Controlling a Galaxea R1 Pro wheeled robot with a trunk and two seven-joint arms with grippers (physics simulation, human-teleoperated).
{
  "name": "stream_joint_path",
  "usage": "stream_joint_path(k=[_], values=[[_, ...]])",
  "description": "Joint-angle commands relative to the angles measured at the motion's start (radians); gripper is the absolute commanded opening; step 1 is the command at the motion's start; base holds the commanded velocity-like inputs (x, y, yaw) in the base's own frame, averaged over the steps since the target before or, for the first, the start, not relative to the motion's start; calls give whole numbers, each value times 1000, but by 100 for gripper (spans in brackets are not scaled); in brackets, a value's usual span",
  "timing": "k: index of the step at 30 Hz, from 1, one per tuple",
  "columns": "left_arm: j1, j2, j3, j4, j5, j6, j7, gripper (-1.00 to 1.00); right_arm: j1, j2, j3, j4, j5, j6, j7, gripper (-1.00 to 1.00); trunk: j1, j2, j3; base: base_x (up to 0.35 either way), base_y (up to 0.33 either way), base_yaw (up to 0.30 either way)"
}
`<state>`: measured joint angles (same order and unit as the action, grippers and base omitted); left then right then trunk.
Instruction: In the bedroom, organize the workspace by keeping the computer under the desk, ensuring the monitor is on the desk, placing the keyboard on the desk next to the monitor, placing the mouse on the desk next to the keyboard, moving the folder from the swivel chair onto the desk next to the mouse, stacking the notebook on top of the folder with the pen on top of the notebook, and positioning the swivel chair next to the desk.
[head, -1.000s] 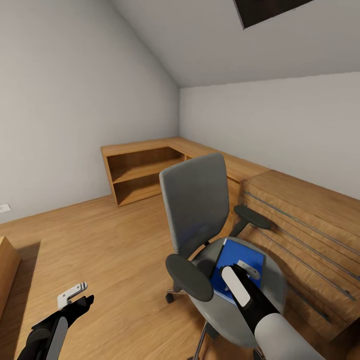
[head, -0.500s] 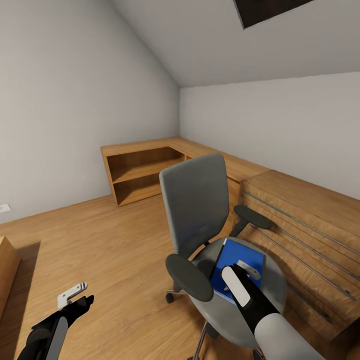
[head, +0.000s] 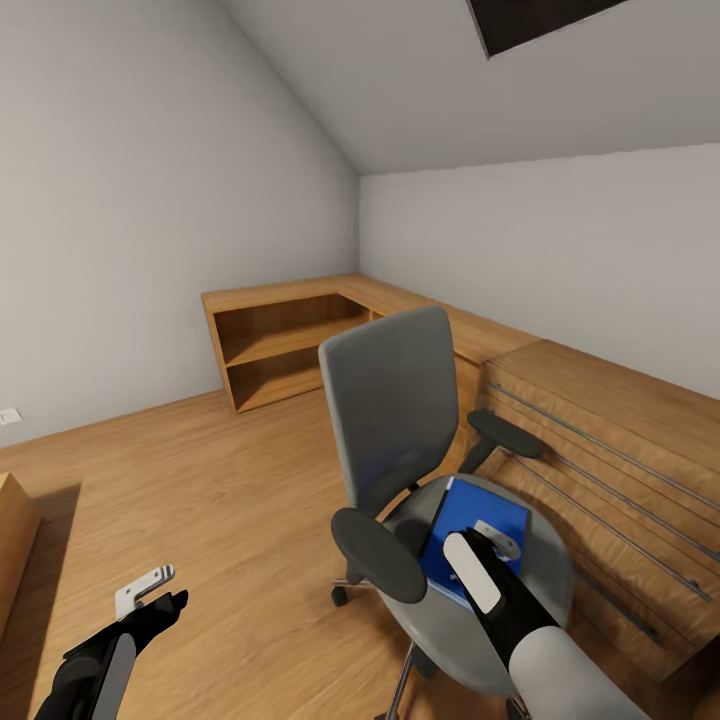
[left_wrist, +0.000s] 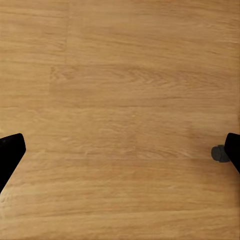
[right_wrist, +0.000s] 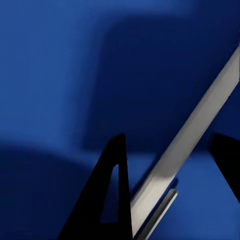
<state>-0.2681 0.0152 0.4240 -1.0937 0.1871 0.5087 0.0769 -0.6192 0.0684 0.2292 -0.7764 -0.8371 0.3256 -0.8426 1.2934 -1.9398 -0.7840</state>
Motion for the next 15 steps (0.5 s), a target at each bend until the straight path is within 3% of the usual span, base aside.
stream_joint_path(k=[1, 15], values=[[0, 0, -1, -2, 11, 5, 7, 100, 0, -1, 2, 9, -8, 7, -7, -100, 0, 0, -1, 0, 0, 0], [0, -1, -1, 0, 11, 5, 7, 100, 0, -1, 1, 8, -10, 13, -7, -100, 0, 0, -1, 0, 0, 0]])
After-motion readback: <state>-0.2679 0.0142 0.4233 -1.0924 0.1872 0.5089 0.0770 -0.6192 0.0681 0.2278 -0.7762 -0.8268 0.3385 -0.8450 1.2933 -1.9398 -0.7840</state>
